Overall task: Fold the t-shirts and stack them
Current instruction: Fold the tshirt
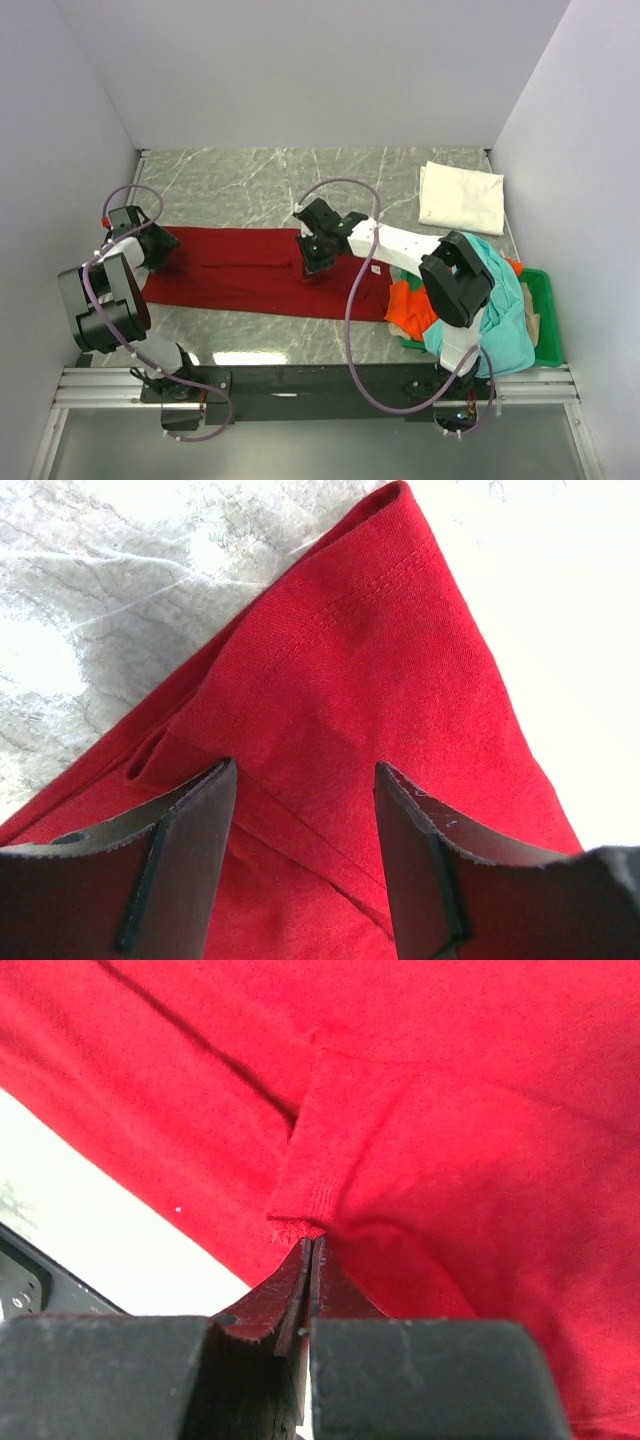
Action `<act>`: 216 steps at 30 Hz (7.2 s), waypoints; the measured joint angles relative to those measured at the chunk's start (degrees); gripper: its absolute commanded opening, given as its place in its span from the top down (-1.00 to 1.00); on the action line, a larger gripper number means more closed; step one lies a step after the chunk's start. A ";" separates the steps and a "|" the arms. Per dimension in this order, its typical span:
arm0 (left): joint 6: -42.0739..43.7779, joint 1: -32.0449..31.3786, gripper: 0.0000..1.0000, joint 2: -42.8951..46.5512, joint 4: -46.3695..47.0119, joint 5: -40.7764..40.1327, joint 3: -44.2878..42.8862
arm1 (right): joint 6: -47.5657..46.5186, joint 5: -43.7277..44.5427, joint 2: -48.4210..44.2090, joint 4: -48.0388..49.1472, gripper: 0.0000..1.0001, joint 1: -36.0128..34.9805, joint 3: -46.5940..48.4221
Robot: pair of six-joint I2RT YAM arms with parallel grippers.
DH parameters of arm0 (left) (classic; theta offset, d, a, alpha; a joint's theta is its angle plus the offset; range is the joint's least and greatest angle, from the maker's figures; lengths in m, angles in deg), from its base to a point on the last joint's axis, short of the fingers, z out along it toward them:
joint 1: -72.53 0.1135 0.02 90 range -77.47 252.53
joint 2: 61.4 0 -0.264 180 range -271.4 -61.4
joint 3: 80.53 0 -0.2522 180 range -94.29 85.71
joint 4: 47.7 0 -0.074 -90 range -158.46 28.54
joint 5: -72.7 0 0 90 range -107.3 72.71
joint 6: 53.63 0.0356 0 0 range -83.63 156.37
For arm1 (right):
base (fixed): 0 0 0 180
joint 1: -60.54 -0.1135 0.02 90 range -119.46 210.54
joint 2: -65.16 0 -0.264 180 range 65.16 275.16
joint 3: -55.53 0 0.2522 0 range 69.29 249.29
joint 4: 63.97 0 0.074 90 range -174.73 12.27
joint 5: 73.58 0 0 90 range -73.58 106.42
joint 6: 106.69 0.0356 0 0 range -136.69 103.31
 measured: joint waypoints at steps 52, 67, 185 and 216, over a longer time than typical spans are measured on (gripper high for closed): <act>0.55 0.07 -0.30 0.20 -3.61 2.71 -8.72 | 2.97 5.31 2.80 -4.46 0.31 16.70 -3.56; 0.59 -0.02 -0.30 -5.73 -4.70 3.65 -7.10 | 2.86 2.91 14.64 -11.39 0.32 21.62 13.88; -12.83 -21.11 -0.36 24.13 -17.59 -7.56 15.19 | 6.21 -9.88 26.69 -11.04 0.28 21.53 32.63; -21.64 -42.47 -0.35 27.85 -11.67 -4.63 20.44 | 3.54 -5.09 38.10 -23.15 0.25 25.75 53.92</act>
